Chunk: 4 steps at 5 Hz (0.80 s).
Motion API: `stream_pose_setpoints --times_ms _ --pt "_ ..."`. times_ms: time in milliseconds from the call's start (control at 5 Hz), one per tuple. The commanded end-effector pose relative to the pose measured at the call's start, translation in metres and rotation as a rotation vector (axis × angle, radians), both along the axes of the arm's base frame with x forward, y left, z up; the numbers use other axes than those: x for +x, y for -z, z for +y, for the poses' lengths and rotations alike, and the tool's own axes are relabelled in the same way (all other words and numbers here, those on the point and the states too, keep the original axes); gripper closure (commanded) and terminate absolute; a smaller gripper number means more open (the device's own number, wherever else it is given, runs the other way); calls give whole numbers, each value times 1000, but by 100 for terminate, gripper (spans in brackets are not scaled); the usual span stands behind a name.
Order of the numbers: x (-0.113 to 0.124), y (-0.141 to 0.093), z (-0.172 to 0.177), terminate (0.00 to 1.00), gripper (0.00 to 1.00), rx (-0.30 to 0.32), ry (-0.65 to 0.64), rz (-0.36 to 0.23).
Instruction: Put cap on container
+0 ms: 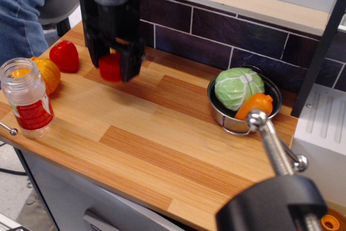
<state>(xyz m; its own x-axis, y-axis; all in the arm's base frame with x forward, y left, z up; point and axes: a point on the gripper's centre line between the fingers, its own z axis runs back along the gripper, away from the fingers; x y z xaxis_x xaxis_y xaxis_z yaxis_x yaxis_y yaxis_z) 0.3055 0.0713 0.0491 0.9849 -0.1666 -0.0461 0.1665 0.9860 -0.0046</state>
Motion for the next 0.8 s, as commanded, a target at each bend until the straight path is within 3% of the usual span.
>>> stream_pose_setpoints --times_ms 0,400,600 --pt "-30 -73 26 0 100 47 135 6" --pt "-68 -81 51 0 100 125 257 11" --pt "-79 -83 68 0 100 63 269 23"
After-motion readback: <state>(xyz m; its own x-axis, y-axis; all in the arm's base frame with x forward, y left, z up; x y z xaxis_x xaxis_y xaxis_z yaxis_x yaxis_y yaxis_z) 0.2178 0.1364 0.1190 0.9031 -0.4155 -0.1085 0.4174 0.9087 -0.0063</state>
